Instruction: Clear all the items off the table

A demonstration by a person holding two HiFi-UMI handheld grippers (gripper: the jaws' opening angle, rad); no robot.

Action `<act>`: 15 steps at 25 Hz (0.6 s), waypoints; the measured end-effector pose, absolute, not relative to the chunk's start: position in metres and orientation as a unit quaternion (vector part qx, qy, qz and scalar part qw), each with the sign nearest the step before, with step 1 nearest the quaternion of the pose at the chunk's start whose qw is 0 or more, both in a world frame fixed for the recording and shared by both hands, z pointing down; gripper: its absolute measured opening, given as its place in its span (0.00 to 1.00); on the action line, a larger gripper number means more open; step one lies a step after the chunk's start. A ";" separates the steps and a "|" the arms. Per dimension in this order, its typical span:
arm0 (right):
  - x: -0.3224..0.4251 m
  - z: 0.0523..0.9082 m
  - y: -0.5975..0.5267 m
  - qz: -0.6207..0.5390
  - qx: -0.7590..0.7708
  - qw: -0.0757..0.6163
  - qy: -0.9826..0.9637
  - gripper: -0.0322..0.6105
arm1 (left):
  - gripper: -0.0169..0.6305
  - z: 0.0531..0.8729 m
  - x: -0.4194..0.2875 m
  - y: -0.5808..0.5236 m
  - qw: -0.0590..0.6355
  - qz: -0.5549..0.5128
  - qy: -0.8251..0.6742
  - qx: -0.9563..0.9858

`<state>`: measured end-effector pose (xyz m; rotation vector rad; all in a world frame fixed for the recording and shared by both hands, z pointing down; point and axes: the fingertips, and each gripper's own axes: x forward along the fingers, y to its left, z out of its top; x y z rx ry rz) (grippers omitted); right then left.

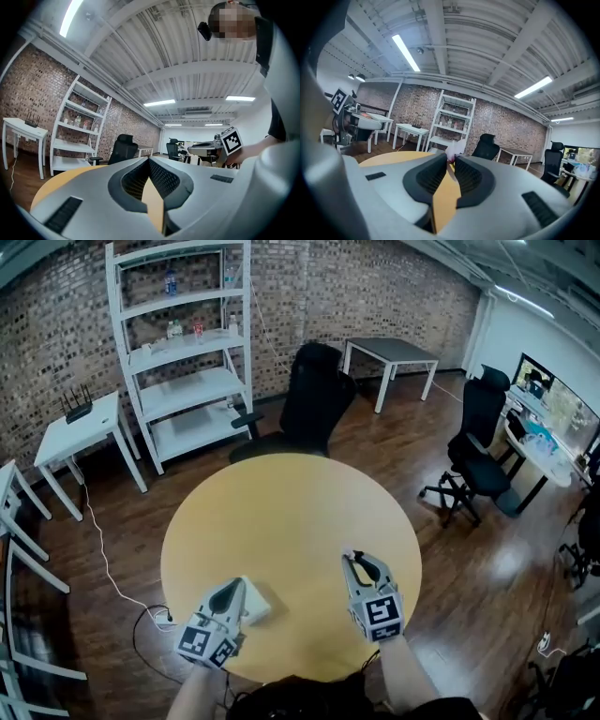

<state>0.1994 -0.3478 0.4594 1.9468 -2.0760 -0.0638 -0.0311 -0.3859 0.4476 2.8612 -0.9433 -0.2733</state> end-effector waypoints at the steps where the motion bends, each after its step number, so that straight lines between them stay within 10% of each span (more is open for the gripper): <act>1: 0.199 0.456 -0.345 -0.029 0.679 0.145 -0.719 0.14 | 0.01 0.445 -0.032 -0.386 0.059 -0.095 -0.309 0.944; 15: 0.239 0.456 -0.202 -0.007 0.811 0.172 -0.559 0.14 | 0.01 0.445 0.045 -0.351 0.099 -0.110 -0.139 0.979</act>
